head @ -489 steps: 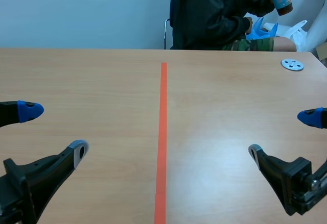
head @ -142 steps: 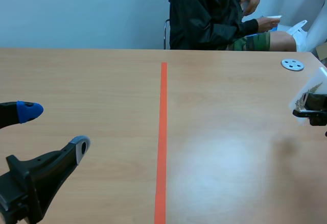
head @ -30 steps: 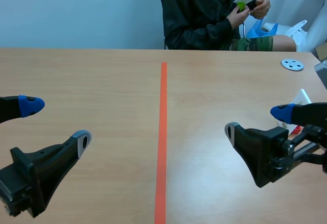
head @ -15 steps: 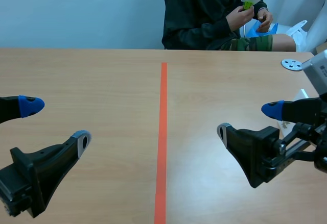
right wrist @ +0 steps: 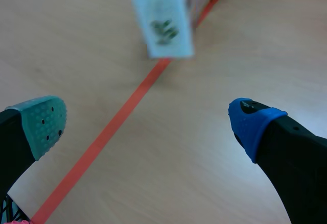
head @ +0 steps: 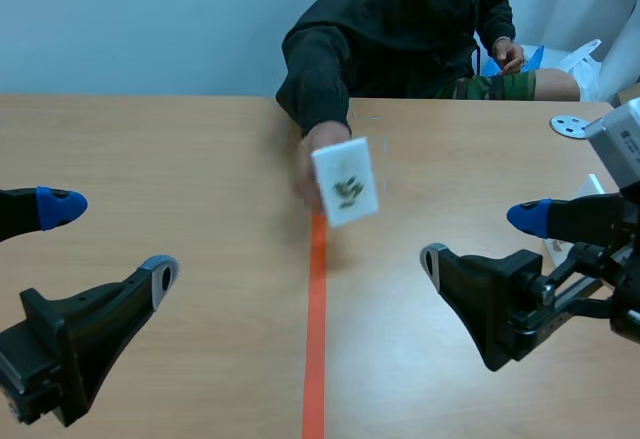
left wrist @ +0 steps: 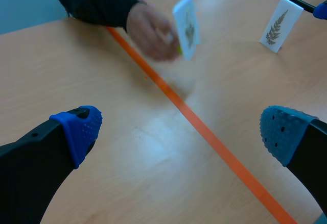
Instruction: Sort the leaf by its shape. The table is split by an orange tape line. A compound leaf with several leaflets goes to the left side, a simple leaf with one blade goes to the right side. Return to the home posture when a red brick is placed on the table.
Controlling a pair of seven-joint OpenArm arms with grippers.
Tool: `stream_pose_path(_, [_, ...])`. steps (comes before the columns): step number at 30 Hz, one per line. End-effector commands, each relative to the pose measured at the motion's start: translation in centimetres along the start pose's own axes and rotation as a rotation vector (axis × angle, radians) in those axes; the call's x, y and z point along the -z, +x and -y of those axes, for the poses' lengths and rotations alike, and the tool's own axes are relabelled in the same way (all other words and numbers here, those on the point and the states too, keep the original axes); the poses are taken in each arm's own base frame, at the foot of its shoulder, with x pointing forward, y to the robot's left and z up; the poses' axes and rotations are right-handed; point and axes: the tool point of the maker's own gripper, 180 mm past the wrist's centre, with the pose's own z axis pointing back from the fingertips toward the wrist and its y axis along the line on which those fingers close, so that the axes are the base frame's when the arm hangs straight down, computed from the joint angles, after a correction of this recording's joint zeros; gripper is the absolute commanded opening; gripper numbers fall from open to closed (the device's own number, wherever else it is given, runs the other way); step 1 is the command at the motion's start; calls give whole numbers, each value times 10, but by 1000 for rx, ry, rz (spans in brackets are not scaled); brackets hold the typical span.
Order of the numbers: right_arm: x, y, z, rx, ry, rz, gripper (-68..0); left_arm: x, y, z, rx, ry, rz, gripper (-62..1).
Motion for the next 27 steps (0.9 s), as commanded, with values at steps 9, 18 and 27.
stream_pose_path(9, [0, 7, 2, -12, 2, 18, 4, 0, 5, 3, -8, -6, 23, 14])
stream_pose_path(18, [0, 3, -2, -21, 24, -2, 4, 0, 5, 3, -8, -6, 22, 14])
stream_pose_path(27, [0, -1, -3, -43, 34, -24, 4, 0, 5, 3, -7, -6, 22, 14])
